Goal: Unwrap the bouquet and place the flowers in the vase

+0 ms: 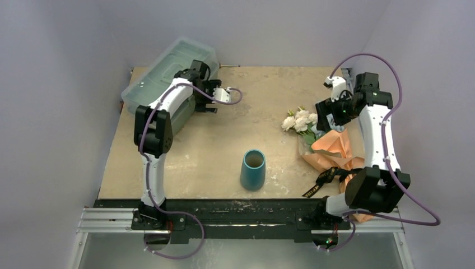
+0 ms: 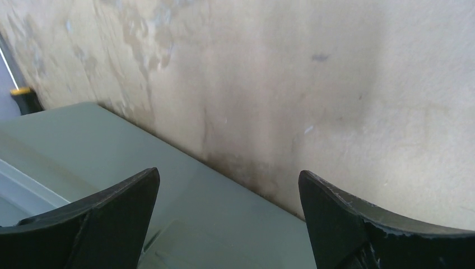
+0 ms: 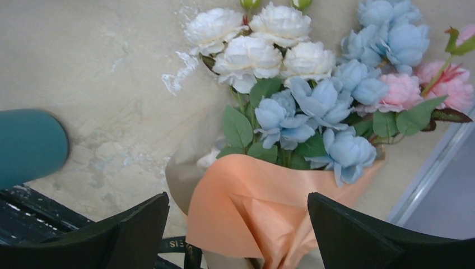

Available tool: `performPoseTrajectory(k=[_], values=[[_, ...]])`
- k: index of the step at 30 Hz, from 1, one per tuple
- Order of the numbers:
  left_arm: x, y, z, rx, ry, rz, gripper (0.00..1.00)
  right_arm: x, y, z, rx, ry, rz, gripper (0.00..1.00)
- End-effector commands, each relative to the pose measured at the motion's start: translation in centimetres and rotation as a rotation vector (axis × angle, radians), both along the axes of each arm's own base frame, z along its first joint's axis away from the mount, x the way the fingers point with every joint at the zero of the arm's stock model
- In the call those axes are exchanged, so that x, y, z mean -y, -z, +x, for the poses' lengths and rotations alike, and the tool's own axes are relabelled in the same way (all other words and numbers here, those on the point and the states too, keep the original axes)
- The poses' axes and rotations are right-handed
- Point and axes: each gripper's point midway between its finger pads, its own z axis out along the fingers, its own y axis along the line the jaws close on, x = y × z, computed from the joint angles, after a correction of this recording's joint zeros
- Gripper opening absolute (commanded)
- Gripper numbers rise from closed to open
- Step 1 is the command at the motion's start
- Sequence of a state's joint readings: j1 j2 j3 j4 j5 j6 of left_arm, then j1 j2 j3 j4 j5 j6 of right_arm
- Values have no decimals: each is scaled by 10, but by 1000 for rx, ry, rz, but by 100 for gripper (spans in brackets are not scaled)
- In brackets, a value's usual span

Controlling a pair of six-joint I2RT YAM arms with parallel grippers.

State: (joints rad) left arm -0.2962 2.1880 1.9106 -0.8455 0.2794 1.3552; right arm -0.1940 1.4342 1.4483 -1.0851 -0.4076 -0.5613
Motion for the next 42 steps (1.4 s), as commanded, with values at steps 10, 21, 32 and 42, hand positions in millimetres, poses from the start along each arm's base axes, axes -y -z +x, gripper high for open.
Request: performPoseTrajectory(k=[10,21,32,42], values=[[21,-69,-35,-15,-33,-322,94,80,28,-42,-206,70,-243,98],[76,-81,-98,2,89,-342,95,104,94,-43,-351,108,-293,98],[82,-101,-107,-67,-64,-478,91,75,121,-5,-376,83,-59,21],[82,-102,-94,-78,-176,-518,90,15,88,81,-166,84,131,0]])
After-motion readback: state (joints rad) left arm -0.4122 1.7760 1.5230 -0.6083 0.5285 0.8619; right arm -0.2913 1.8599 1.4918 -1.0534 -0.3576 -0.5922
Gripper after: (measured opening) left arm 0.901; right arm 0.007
